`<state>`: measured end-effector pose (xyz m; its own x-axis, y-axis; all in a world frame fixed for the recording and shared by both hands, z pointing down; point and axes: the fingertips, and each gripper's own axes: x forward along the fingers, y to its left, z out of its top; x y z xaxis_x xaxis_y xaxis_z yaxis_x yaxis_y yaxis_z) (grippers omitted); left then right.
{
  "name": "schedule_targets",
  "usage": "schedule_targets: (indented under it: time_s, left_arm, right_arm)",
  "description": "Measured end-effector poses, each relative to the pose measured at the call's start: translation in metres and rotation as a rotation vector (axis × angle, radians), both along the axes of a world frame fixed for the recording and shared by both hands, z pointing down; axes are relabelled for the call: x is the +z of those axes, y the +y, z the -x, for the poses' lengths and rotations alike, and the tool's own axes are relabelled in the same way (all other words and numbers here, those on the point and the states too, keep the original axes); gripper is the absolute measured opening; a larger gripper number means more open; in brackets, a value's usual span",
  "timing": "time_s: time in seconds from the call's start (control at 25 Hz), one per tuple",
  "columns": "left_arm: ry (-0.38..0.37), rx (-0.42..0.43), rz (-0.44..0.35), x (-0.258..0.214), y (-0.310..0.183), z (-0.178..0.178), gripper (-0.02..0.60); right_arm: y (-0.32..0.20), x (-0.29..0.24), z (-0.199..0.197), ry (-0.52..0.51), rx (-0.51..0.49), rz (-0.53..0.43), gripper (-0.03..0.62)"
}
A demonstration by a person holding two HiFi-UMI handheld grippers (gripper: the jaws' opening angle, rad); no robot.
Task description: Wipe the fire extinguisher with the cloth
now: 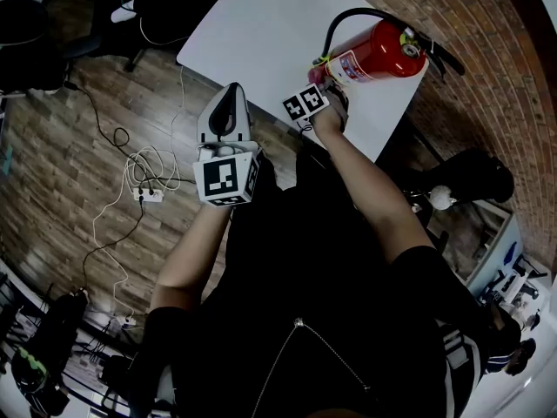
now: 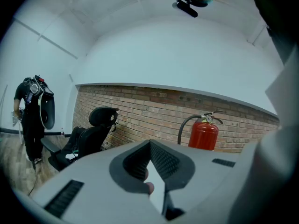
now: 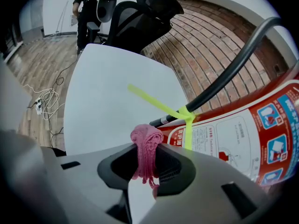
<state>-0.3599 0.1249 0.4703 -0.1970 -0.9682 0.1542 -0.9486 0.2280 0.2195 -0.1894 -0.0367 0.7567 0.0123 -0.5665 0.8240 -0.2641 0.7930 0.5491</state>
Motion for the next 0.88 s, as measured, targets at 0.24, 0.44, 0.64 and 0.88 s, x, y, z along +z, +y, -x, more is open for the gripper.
schedule_targets:
  time_s: [0.24, 0.44, 0.64, 0.88]
  left_arm:
    - [-0.006, 0.005, -0.017, -0.007, -0.003, -0.002, 0.011]
    - [-0.007, 0.009, -0.02, -0.009, -0.004, -0.005, 0.011]
    - [-0.011, 0.02, -0.029, -0.013, -0.007, -0.009, 0.011]
    - [-0.01, 0.028, -0.037, -0.016, -0.009, -0.012, 0.011]
  right_arm:
    - [-0.002, -0.02, 0.001, -0.046, 0.015, -0.007, 0.104]
    - [-0.002, -0.035, 0.0, -0.068, 0.01, -0.021, 0.104]
    - [-0.001, -0.053, 0.0, -0.094, 0.008, -0.037, 0.104]
    - [-0.001, -0.072, -0.003, -0.128, 0.014, -0.035, 0.104]
